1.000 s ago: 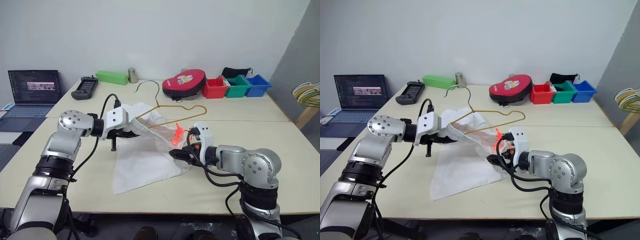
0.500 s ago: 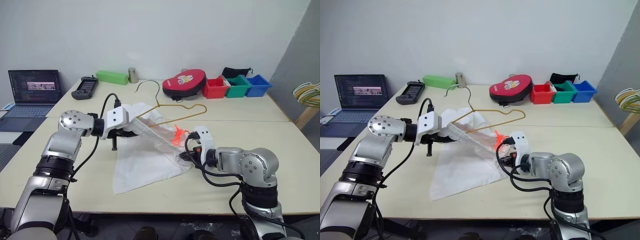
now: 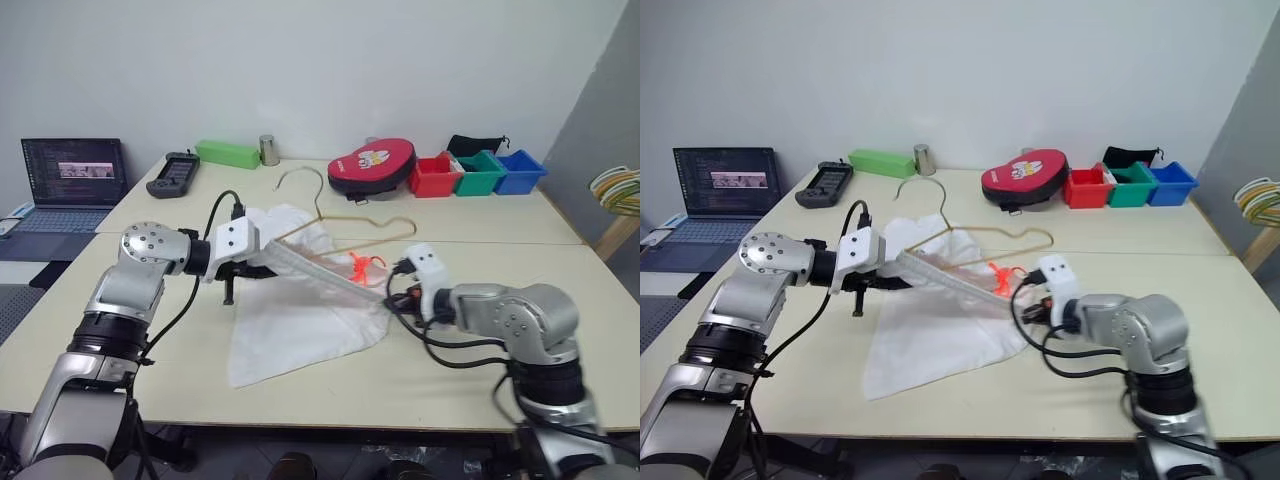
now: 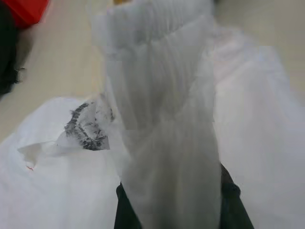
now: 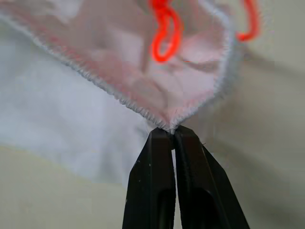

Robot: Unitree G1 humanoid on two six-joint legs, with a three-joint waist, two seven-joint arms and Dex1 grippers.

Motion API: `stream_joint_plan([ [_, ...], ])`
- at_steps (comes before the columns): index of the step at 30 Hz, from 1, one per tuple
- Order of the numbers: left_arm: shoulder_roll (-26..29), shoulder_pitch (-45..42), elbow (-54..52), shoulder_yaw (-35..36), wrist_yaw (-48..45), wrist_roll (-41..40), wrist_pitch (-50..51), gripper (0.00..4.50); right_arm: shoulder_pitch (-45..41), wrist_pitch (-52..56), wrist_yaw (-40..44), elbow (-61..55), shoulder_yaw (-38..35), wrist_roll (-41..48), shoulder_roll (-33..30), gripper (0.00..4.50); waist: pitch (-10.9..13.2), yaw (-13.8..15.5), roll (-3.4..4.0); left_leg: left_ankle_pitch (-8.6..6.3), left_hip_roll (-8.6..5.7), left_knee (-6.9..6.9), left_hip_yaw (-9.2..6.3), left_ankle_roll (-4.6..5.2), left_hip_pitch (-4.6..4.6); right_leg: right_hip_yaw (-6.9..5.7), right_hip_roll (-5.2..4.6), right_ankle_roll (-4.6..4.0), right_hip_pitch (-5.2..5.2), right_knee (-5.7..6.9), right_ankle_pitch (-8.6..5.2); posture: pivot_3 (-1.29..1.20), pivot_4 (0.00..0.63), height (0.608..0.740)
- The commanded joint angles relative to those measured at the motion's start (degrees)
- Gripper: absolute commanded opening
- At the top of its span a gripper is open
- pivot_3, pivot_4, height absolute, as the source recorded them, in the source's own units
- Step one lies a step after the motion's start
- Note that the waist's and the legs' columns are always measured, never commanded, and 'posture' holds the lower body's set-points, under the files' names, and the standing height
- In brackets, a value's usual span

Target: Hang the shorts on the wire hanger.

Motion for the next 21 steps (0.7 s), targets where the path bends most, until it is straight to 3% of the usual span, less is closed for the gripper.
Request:
stream_joint_plan([
  [1,4.9,0.8,-3.1,-0.5,-6.1,-0.3,-1.5,0.11,0.4,-6.7,5.3,2.4,1.9,-2.4,-7.9,0.08,0.0,0.0,-0.01,0.00,0.00,-0.03,-0.01,0.01,0.00,-0.01,0.00,-0.02,0.00,-0.01,-0.02,0.29,0.000,0.740],
  [12,5.8,-2.8,4.6,-4.8,-6.7,6.6,-12.7,0.11,-1.3,-8.4,11.9,1.0,2.9,-0.6,-12.3,0.08,0.0,0.1,0.01,-0.04,0.06,-0.04,-0.19,0.07,-0.01,-0.16,0.09,-0.12,0.01,0.04,-0.08,0.27,0.000,0.740],
  [21,1.4,-7.5,8.8,-3.8,-4.4,4.1,-11.9,0.11,0.2,-7.4,12.9,-0.9,2.6,-0.3,-13.3,0.08,0.0,0.0,0.01,-0.04,0.05,-0.01,-0.23,0.07,-0.04,-0.21,0.08,-0.13,0.01,0.05,-0.08,0.25,0.000,0.740],
])
